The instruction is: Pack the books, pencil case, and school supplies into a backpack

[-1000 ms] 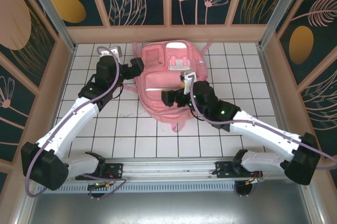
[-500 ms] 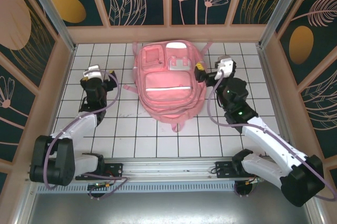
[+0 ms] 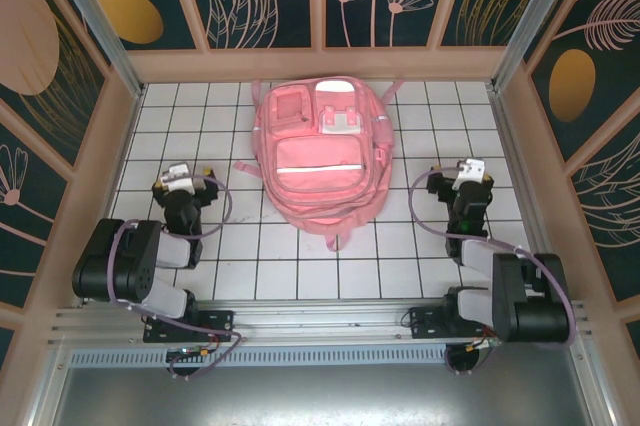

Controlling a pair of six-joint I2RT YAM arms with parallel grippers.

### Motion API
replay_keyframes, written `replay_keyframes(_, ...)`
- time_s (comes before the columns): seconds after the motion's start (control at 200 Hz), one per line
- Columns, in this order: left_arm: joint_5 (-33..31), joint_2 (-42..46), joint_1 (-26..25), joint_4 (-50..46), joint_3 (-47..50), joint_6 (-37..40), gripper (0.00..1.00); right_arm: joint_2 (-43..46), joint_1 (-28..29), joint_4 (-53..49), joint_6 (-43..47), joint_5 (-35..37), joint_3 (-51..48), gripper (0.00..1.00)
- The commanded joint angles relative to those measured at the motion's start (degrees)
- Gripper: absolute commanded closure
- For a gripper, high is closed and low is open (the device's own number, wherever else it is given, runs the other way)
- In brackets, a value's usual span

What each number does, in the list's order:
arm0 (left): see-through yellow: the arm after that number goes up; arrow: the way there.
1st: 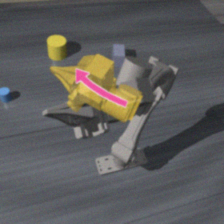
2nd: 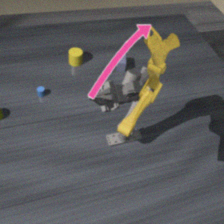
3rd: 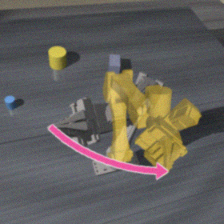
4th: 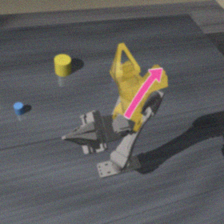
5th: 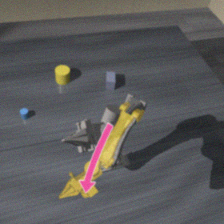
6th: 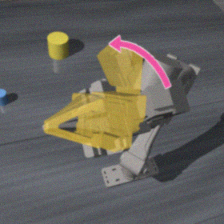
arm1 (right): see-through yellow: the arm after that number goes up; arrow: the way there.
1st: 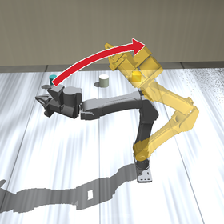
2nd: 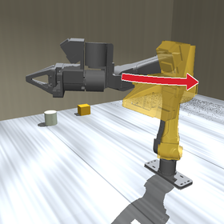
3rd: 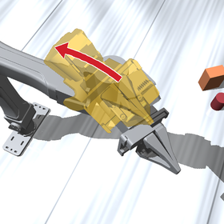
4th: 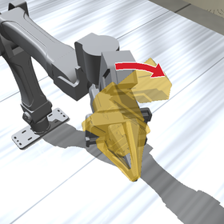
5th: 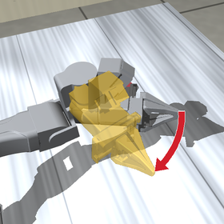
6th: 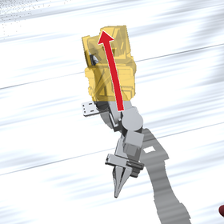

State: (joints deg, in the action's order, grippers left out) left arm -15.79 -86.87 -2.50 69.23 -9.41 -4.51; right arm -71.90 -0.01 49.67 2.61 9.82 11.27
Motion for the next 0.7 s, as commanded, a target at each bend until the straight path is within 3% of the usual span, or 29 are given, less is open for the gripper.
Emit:
replay_keyframes(0.0, 11.1, -0.21, 0.57, 7.87, -1.91, 3.08, 0.01, -2.84, -2.65, 19.99, -3.7, -9.26, -3.88, 0.01)
replay_keyframes(0.045, 10.53, 0.1, 0.66, 7.71, -1.8, 2.85, 0.01, -6.26, -4.97, 25.03, -5.26, -14.92, -4.68, 0.01)
replay_keyframes(0.15, 9.55, -0.21, 0.66, 6.26, -2.78, 2.57, 0.01, -18.27, -5.18, 39.42, -5.27, -17.67, -5.13, 0.01)
replay_keyframes(0.22, 7.13, -0.35, 0.66, 4.9, -3.58, 1.49, 0.01, -15.82, -4.39, 19.89, -3.79, -17.21, 2.79, 0.01)
replay_keyframes(0.275, 6.27, -0.28, 0.66, 4.21, -3.87, 1.09, 0.01, -16.29, -2.16, 21.71, -3.35, -11.67, 2.36, 0.01)
replay_keyframes(0.696, 6.91, -0.32, 1.27, 3.54, -4.26, 0.42, 0.01, -16.3, -1.84, 21.43, -3.23, -11.06, 2.33, 0.01)
